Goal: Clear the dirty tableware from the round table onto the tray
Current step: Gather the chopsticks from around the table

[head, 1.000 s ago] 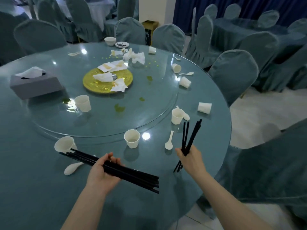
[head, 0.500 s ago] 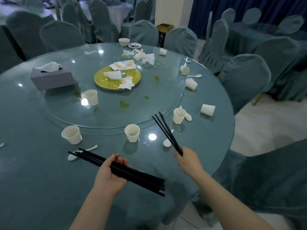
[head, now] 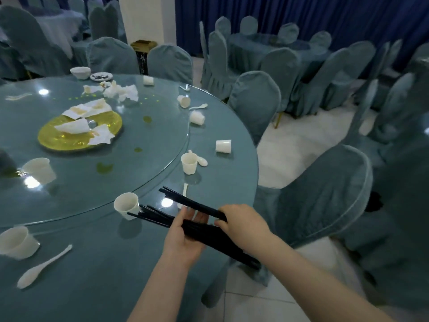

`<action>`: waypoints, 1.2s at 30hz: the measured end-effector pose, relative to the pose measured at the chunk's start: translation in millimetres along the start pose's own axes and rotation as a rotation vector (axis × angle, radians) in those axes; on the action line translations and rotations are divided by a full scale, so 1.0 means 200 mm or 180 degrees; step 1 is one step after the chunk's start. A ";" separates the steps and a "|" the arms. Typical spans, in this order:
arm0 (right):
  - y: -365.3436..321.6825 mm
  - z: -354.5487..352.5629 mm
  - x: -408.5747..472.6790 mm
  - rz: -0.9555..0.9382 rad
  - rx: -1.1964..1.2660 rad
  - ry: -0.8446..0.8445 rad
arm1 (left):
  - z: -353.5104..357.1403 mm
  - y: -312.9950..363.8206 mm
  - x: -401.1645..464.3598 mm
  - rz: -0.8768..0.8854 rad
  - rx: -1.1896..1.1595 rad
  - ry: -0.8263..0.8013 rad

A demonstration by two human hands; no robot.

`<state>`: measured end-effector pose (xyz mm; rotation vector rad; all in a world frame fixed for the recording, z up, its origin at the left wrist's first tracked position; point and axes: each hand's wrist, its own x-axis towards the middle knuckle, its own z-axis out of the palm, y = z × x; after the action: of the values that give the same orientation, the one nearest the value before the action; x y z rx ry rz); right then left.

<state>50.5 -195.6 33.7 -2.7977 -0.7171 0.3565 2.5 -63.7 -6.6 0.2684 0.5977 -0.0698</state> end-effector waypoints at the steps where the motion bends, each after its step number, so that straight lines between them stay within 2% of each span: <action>1: 0.02 0.00 -0.02 0.0024 -0.0096 0.0048 | 0.02 -0.04 0.01 -0.0070 0.0091 -0.0043; 7: 0.23 -0.03 -0.18 0.0087 -0.0380 0.0242 | 0.14 -0.28 0.14 -0.0363 0.0452 0.0021; 12: 0.53 -0.05 -0.31 0.0510 -0.0131 0.0316 | 0.30 -0.52 0.22 -0.0686 0.0634 0.0089; 15: 0.78 -0.12 -0.39 0.0701 -0.0017 0.0430 | 0.47 -0.75 0.28 -0.0761 0.0746 0.0045; 19: 1.19 -0.26 -0.52 0.0718 -0.0578 0.0551 | 0.71 -1.10 0.40 -0.0821 0.0838 0.0008; 28: 2.14 -0.57 -0.76 0.1023 -0.0417 0.0417 | 1.25 -1.96 0.62 -0.1033 0.0797 -0.0186; 36: 2.78 -0.79 -0.49 0.0973 -0.0397 0.0570 | 1.65 -2.26 1.04 -0.0854 0.0915 -0.0458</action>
<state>257.5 -743.3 44.1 -3.0113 -0.2810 0.1117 289.8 -586.2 34.9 0.4566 0.4767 -0.4328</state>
